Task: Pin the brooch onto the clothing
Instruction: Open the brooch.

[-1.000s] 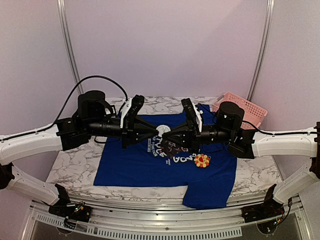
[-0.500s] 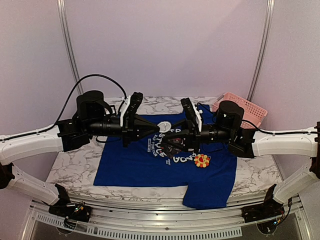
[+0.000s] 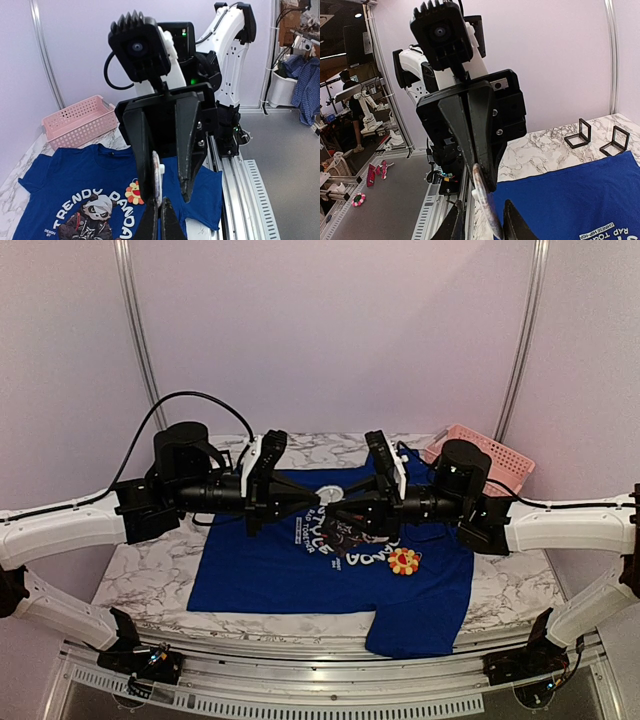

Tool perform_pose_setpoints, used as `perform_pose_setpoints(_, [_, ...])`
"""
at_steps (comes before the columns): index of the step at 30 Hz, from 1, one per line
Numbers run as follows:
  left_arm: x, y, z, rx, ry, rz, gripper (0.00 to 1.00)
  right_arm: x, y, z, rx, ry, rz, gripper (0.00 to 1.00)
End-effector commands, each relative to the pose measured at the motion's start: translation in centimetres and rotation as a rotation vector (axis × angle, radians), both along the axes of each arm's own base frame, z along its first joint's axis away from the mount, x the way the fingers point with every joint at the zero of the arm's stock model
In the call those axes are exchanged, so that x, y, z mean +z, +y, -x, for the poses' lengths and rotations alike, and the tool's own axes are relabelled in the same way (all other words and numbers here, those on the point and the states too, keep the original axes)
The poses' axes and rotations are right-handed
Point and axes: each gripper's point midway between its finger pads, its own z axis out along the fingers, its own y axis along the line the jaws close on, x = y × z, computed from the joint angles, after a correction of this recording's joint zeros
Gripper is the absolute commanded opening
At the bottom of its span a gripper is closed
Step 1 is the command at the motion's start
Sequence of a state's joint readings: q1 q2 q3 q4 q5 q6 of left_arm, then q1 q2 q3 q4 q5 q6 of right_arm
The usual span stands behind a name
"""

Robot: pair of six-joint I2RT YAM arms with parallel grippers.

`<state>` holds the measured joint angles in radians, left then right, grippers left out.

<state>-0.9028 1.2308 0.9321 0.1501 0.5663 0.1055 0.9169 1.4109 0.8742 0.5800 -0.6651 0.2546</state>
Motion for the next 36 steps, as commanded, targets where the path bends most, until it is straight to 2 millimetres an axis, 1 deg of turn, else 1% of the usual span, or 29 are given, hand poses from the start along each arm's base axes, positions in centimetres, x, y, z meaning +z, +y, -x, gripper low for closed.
perform_pose_setpoints(1, [-0.9,-0.1,0.6,-0.017,-0.028,-0.029,0.0,1.5,-0.8,0.3,0.006,-0.01,-0.045,0.27])
perform_pose_setpoints(4, [-0.9,0.0,0.7,-0.022,-0.035,-0.029,0.0,1.5,-0.8,0.5,0.018,-0.006,-0.049,0.3])
perform_pose_setpoints(6, [-0.9,0.0,0.8,-0.024,-0.038,-0.029,0.0,1.3,-0.8,0.4,0.019,-0.004,-0.045,0.24])
perform_pose_setpoints(8, [-0.8,0.0,0.8,-0.024,-0.042,-0.028,0.0,1.1,-0.7,0.5,0.024,-0.004,-0.042,0.21])
perform_pose_setpoints(12, [-0.7,0.0,0.9,-0.024,-0.044,-0.029,0.0,0.6,-0.6,0.5,0.028,-0.006,-0.029,0.23])
perform_pose_setpoints(18, [-0.8,0.1,0.9,-0.021,-0.038,-0.03,0.0,-0.3,-0.7,0.6,0.031,-0.014,-0.007,0.22])
perform_pose_setpoints(20, [-0.7,0.0,0.9,-0.024,-0.038,-0.028,0.0,-0.4,-0.8,0.6,0.027,-0.022,-0.004,0.19])
perform_pose_setpoints(22, [-0.7,0.0,1.0,-0.028,-0.039,-0.026,0.0,-0.5,-0.9,0.6,0.021,-0.038,-0.006,0.13])
perform_pose_setpoints(29, [-1.1,-0.1,1.0,-0.033,-0.044,-0.04,0.0,0.5,-1.3,0.6,-0.008,-0.073,-0.027,0.08])
perform_pose_setpoints(31, [-1.3,-0.2,1.0,-0.038,-0.046,-0.046,0.0,0.4,-1.2,0.4,-0.008,-0.058,-0.014,0.09])
perform_pose_setpoints(36, [-1.2,-0.4,1.1,-0.042,-0.043,-0.047,0.0,0.1,-0.8,0.5,0.014,-0.052,-0.007,0.27])
